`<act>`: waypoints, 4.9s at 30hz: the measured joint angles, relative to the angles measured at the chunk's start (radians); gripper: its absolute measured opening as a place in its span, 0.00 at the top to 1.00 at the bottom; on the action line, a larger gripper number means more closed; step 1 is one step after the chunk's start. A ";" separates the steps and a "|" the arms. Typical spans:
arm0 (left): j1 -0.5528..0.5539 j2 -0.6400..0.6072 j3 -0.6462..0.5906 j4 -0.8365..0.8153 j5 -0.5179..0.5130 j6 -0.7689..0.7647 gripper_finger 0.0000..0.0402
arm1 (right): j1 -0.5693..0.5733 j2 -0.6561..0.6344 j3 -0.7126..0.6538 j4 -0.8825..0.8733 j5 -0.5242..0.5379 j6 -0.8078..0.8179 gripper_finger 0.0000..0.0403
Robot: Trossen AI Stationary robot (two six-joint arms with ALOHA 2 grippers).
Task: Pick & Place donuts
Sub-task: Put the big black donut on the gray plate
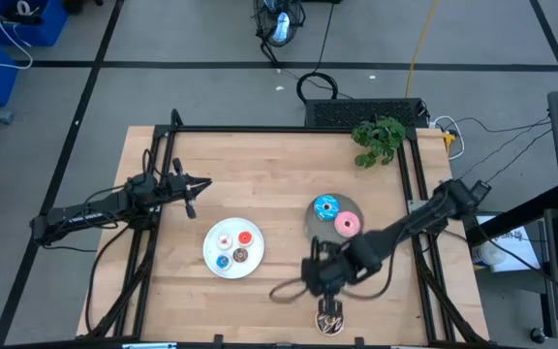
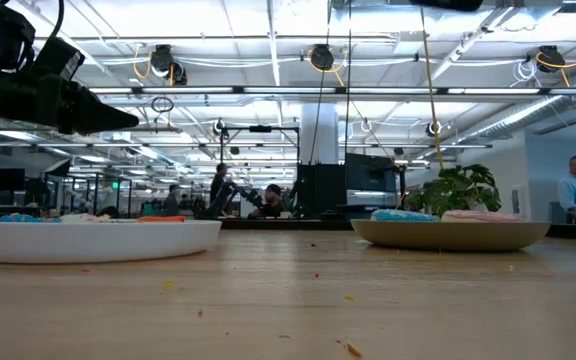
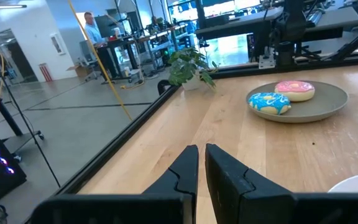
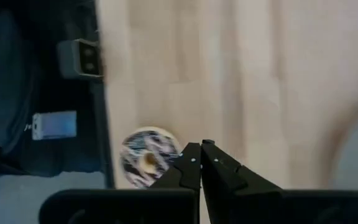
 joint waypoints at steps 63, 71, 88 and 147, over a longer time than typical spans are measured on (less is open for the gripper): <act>0.000 0.000 0.000 -0.004 0.001 -0.004 0.91 | 0.150 0.226 -0.276 0.304 -0.049 0.137 0.43; 0.000 0.000 0.000 -0.005 0.001 -0.003 0.91 | 0.147 0.223 -0.280 0.338 -0.070 0.131 0.62; 0.000 0.000 0.000 -0.004 0.002 -0.004 0.91 | 0.064 -0.093 -0.283 0.330 -0.027 0.103 0.96; 0.000 0.000 -0.001 0.000 0.002 -0.003 0.91 | -0.413 -0.010 -0.301 -0.076 0.052 -0.146 0.97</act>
